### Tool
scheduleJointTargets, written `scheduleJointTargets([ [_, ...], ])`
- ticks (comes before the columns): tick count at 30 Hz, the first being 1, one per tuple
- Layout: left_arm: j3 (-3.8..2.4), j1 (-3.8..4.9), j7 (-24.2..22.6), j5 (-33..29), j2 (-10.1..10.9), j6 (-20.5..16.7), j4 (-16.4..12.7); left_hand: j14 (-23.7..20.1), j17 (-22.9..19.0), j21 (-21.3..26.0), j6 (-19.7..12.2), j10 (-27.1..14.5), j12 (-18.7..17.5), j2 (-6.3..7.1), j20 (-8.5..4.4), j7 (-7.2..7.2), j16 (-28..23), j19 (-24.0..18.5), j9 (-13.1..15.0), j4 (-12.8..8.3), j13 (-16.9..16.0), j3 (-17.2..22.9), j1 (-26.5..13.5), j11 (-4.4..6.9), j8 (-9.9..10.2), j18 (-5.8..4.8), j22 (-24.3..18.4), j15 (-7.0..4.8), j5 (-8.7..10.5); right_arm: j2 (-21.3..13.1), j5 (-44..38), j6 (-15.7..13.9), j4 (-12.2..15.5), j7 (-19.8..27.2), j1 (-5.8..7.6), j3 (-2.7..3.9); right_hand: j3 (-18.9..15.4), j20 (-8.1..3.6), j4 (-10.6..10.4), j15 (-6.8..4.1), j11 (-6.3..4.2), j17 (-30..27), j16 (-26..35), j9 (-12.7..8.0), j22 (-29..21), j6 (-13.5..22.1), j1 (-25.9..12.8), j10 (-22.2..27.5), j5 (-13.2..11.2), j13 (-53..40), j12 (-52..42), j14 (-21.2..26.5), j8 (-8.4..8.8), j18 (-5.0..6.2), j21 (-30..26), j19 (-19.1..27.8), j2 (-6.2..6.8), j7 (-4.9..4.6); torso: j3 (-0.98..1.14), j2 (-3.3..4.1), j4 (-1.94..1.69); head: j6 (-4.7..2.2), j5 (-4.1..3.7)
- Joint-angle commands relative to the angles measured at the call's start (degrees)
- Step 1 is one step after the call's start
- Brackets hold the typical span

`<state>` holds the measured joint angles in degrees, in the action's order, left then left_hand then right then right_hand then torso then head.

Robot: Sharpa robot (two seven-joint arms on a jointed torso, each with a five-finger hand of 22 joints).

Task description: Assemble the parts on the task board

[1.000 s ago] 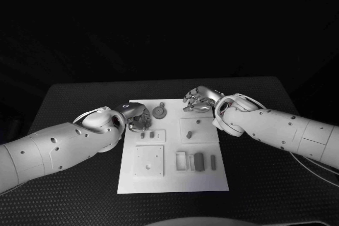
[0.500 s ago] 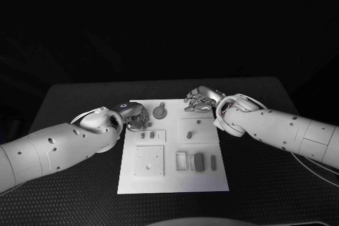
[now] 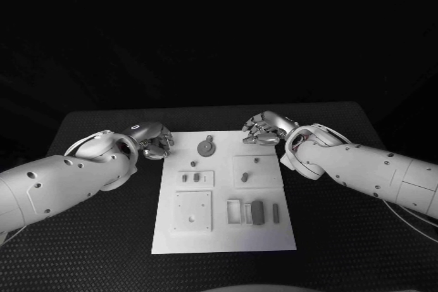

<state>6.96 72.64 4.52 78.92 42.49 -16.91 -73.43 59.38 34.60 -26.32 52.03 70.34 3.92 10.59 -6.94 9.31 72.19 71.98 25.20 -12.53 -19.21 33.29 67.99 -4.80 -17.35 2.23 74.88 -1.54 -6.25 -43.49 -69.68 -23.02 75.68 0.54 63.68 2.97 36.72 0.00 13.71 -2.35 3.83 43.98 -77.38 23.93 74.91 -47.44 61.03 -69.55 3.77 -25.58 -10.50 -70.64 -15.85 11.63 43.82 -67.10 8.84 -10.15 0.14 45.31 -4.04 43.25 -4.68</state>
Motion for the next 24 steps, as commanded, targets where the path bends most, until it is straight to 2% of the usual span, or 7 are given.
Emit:
scheduleJointTargets([
  [1, -0.43, 0.41, -2.40, -14.74, 1.01, -2.01, -0.04, -1.53, -0.91, 1.91, 0.36, -0.63, -0.01, 0.46, 0.25, -0.01, -2.00, -1.75, 0.10, 0.50, -0.21, 0.25, 0.07, -0.17, -0.35, 4.60, -0.75, 0.18, 0.25, -0.81, -3.01, -0.16, 1.39, 2.06, -0.02, 0.00, 0.07, -0.45, 0.75, -0.16, 0.04, -0.08, 0.27, 0.02, 1.16, -0.34, 1.05, -0.60, 0.09, -0.12, -0.46, 0.20, -0.35, 3.37, -0.10, 0.04, 0.04, -0.02, -0.02, -0.02, -0.01, -0.17, -0.07],
  [5, -0.99, 0.69, -5.86, -26.82, 2.30, -2.51, -0.04, -1.60, -1.38, 3.11, 0.10, -0.34, 0.18, 0.29, 0.25, 0.06, -2.98, -1.86, 0.10, 0.58, -0.62, 0.28, 0.15, -0.01, -0.44, 4.28, -1.54, 0.14, 0.28, -2.62, -6.36, 3.06, 2.52, 1.37, -0.02, -0.01, 0.17, -0.35, 1.69, -0.32, -0.12, -0.15, 0.46, 0.21, 1.16, -1.09, 1.89, -0.85, 0.08, -0.16, -0.58, 0.37, -0.82, 3.37, -0.21, 0.32, 0.14, 0.19, -0.15, -0.11, -0.07, -0.35, -0.48],
  [7, -0.98, 0.94, -6.75, -34.38, 2.96, -0.92, 0.34, -3.91, -2.93, 6.29, -0.22, -0.82, 0.03, 0.33, 0.96, 0.15, -6.47, -4.56, 0.11, 0.66, -0.85, 0.59, -0.26, -0.48, -0.53, 3.36, -3.44, 0.71, 0.34, -3.62, -7.02, 5.79, 2.56, 0.92, -0.02, -0.02, 0.34, -0.25, 2.31, -0.40, -0.22, -0.18, 0.57, 0.40, 1.15, -1.81, 2.58, -0.91, 0.09, -0.16, -0.59, 0.52, -1.26, 3.37, -0.29, 0.50, 0.03, 0.34, -0.30, -0.15, -0.21, -0.33, -0.42],
  [12, -0.95, 1.20, -9.36, -40.99, 3.87, 1.40, 1.33, -6.93, -6.89, 14.21, -0.54, -1.69, 0.05, -0.25, 2.68, 0.18, -16.08, -8.93, 0.39, -0.05, -1.27, 1.03, -1.09, -1.32, -1.17, 1.31, -9.63, 2.92, 0.33, -4.77, -12.10, 7.87, 3.11, 0.15, -0.02, -0.13, 0.23, 0.07, 2.59, -0.65, -0.47, -0.19, 0.74, 0.99, 1.17, -3.86, 2.89, -0.62, 0.07, 0.01, -0.32, 0.91, -2.48, 3.37, -0.42, 0.91, -0.31, 0.91, -0.23, -0.07, 0.01, -0.58, -0.09],
  [16, -0.95, 1.20, -9.82, -41.92, 4.30, 2.18, 1.41, -7.81, -8.48, 18.33, -1.42, -4.46, -0.21, -0.63, 3.97, 0.39, -21.44, -10.50, 0.38, -0.78, -0.27, 1.00, -1.39, -2.34, -1.17, 1.05, -13.34, 4.32, 0.25, -6.10, -16.89, 8.51, 5.17, -1.41, -0.04, -0.94, 0.22, 0.25, 2.61, -0.37, -0.19, -0.21, 0.88, 1.17, 1.17, -4.25, 3.02, 0.41, 0.09, 0.46, 0.41, 1.26, -2.72, 3.37, -0.57, 1.30, -0.36, 0.95, -0.20, -0.10, -0.10, -0.49, -0.28],
  [22, -0.92, 1.21, -10.34, -40.70, 4.70, 3.07, 1.75, -6.62, -8.33, 19.33, -1.74, -4.96, -0.12, -0.90, 4.13, 0.54, -22.96, -9.38, 0.38, -1.27, 0.43, 0.82, -1.08, -2.55, -1.28, 1.30, -14.68, 4.35, 0.24, -6.96, -22.77, 8.43, 6.10, -3.79, -0.05, -1.99, 0.69, 0.69, 2.63, 0.50, 0.71, -0.55, 1.68, 1.06, 1.07, -3.73, 3.65, 2.31, 0.09, 1.70, 2.11, 1.99, -2.43, 3.37, -1.13, 2.19, -0.46, 0.66, -0.14, -0.07, 0.00, -0.32, 0.00],
  [24, -0.92, 1.21, -9.84, -39.41, 4.68, 2.73, 1.69, -6.52, -8.29, 19.42, -1.75, -5.03, -0.13, -0.92, 4.13, 0.55, -23.10, -9.27, 0.38, -1.31, 0.52, 0.80, -1.03, -2.58, -1.31, 1.31, -14.80, 4.34, 0.23, -7.00, -24.27, 10.04, 6.68, -5.36, -0.05, -2.22, 0.71, 0.80, 2.55, 0.80, 1.02, -0.65, 1.82, 1.00, 1.06, -3.61, 3.63, 2.79, 0.09, 2.27, 2.76, 1.92, -2.36, 3.37, -1.21, 2.22, -0.27, 0.59, -0.18, -0.07, -0.01, -0.24, -0.02],
])
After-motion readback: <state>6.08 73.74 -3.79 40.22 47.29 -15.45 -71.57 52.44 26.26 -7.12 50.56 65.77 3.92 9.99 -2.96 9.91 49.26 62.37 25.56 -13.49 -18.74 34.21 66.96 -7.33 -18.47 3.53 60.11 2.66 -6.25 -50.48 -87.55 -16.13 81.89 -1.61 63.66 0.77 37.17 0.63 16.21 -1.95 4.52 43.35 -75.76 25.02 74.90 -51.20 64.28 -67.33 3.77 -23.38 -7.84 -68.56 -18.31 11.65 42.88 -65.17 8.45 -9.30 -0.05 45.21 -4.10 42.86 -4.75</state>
